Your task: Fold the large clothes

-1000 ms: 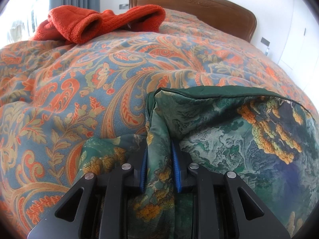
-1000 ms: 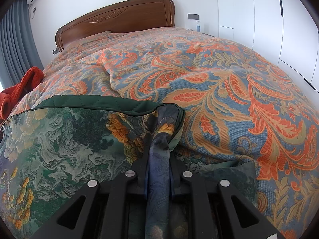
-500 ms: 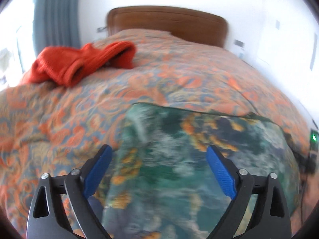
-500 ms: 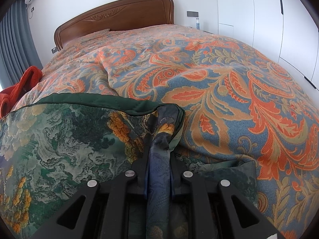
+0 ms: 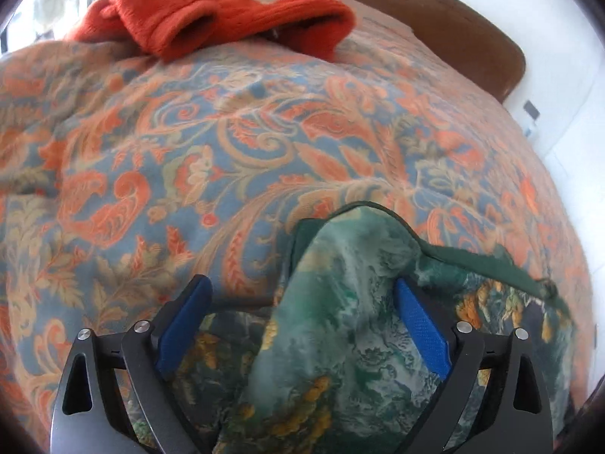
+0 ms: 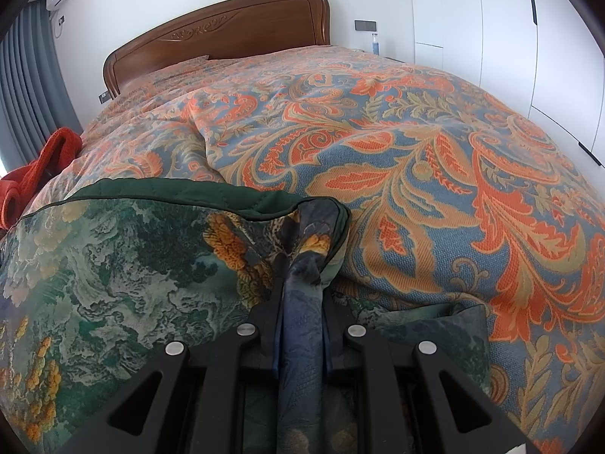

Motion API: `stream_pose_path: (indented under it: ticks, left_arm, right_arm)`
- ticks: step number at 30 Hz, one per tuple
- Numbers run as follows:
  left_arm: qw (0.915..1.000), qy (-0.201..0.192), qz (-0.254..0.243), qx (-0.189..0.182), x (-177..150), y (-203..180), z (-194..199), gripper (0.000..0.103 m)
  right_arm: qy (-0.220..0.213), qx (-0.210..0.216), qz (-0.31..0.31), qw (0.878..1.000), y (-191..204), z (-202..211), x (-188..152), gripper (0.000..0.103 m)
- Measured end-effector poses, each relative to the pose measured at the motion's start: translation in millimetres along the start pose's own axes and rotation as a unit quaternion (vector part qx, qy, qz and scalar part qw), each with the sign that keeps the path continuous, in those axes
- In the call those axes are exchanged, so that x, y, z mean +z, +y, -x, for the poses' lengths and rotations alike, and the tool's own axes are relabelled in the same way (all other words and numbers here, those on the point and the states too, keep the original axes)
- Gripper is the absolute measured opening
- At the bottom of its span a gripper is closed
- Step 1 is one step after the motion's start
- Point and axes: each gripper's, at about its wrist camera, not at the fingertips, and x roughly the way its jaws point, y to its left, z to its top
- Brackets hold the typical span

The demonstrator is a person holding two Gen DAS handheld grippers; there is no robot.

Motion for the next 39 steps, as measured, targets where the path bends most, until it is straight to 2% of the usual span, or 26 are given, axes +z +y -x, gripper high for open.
stream_pose_path:
  ticks: [1, 3, 5, 7, 9, 12, 14, 15, 17, 18, 20, 21, 22, 27, 31, 34, 37, 39]
  left_arm:
    - [1.0, -0.007, -0.005, -0.002, 0, -2, 9, 0.094]
    - [0.9983, -0.026, -0.051, -0.008, -5, -19, 30, 0.094]
    - [0.9927, -0.049, -0.106, -0.028, -15, -46, 56, 0.095]
    - [0.9826, -0.067, -0.158, -0.07, -33, -80, 84, 0.096]
    - [0.9715, -0.058, -0.202, -0.11, -47, -112, 95, 0.098]
    - [0.9506, -0.001, -0.275, -0.144, -70, -167, 80, 0.098]
    - [0.9406, 0.031, -0.315, -0.124, -81, -196, 53, 0.098]
    - [0.9386, 0.037, -0.326, -0.106, -81, -206, 40, 0.096]
    - [0.9438, 0.038, -0.318, -0.08, -71, -218, 19, 0.096]
    - [0.9504, 0.039, -0.299, -0.076, -59, -223, 10, 0.096]
    - [0.9584, 0.05, -0.271, -0.075, -47, -224, 2, 0.097]
    - [0.9593, 0.056, -0.266, -0.076, -47, -221, 2, 0.097]
    - [0.9578, 0.06, -0.271, -0.073, -48, -221, 2, 0.097]
    - [0.9403, 0.055, -0.328, -0.071, -77, -213, 20, 0.097]
    - [0.9391, 0.048, -0.33, -0.084, -99, -191, 52, 0.097]
    - [0.9322, 0.042, -0.349, -0.085, -124, -179, 72, 0.097]
    - [0.9223, 0.019, -0.379, -0.072, -152, -171, 87, 0.097]
    - [0.9219, -0.001, -0.383, -0.061, -168, -163, 96, 0.097]
  right_arm:
    - [-0.001, 0.0, -0.001, 1.0, -1, 0, -1, 0.017]
    - [-0.002, 0.001, -0.002, 1.0, -1, 0, -1, 0.017]
    - [-0.001, 0.002, -0.003, 1.0, -1, 0, -1, 0.017]
    - [-0.001, 0.004, -0.005, 1.0, -2, 0, -1, 0.017]
    - [-0.002, 0.004, -0.005, 1.0, -2, 0, -1, 0.017]
    - [-0.003, 0.002, -0.005, 1.0, -2, 1, -1, 0.017]
    - [-0.004, 0.001, -0.005, 1.0, -2, 1, -1, 0.017]
    - [-0.004, 0.002, -0.005, 1.0, -3, 1, -1, 0.017]
    - [-0.005, 0.002, -0.006, 1.0, -3, 1, -2, 0.017]
    - [-0.006, 0.003, -0.007, 1.0, -3, 2, -2, 0.017]
    - [-0.006, 0.005, -0.009, 1.0, -4, 2, -2, 0.017]
    - [-0.006, 0.005, -0.01, 1.0, -5, 2, -2, 0.017]
    - [-0.006, 0.005, -0.01, 1.0, -5, 2, -2, 0.017]
    - [-0.007, 0.007, -0.011, 1.0, -4, 2, -2, 0.017]
    - [-0.008, 0.008, -0.012, 1.0, -5, 2, -3, 0.017]
    - [-0.008, 0.008, -0.013, 1.0, -5, 2, -3, 0.017]
    - [-0.008, 0.007, -0.013, 1.0, -5, 3, -3, 0.017]
    - [-0.009, 0.006, -0.014, 1.0, -5, 4, -4, 0.017]
